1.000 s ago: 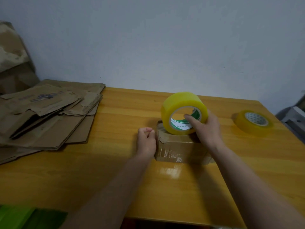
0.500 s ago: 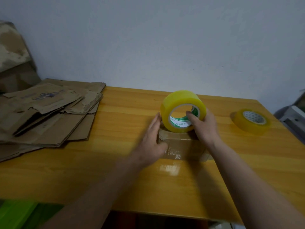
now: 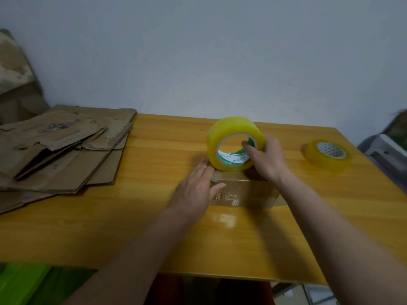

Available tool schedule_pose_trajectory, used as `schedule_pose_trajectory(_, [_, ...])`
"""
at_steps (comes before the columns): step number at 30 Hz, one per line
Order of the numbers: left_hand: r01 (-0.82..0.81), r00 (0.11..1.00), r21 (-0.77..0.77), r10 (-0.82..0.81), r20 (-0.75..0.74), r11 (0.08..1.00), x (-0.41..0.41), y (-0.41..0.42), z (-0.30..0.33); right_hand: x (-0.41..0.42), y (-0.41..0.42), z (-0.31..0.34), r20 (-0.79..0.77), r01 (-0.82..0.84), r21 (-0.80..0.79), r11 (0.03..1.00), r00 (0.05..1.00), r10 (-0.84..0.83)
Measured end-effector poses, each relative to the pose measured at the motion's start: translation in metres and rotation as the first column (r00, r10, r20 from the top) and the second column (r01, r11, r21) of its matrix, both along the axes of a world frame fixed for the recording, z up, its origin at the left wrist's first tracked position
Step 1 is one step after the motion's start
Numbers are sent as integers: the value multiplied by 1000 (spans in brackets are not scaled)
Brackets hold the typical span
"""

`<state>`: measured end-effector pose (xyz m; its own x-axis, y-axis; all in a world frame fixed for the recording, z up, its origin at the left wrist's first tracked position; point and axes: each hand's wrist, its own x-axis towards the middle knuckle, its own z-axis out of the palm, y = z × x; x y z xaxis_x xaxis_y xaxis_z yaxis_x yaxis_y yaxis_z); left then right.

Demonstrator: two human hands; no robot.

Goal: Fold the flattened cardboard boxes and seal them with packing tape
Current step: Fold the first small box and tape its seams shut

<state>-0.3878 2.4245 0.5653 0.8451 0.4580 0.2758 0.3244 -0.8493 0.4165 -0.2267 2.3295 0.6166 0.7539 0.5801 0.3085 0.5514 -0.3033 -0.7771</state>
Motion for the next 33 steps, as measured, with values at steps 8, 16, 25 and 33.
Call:
schedule_pose_trajectory(8, [-5,985,162,33,-170,987,2,2,14,20,-28,-1,-133,305,126,944,948,-288])
schedule_pose_trajectory(16, [47,956,213,19,-294,976,24,-24,30,15,-26,-11,-188,280,146,949,949,-251])
schedule_pose_trajectory(25, [91,927,178,-19,-374,980,25,-19,30,32,-45,10,-6,235,75,969,972,-235])
schedule_pose_trajectory(33, [67,910,201,23,-414,977,31,-27,32,47,-78,11,-162,326,283,902,943,-291])
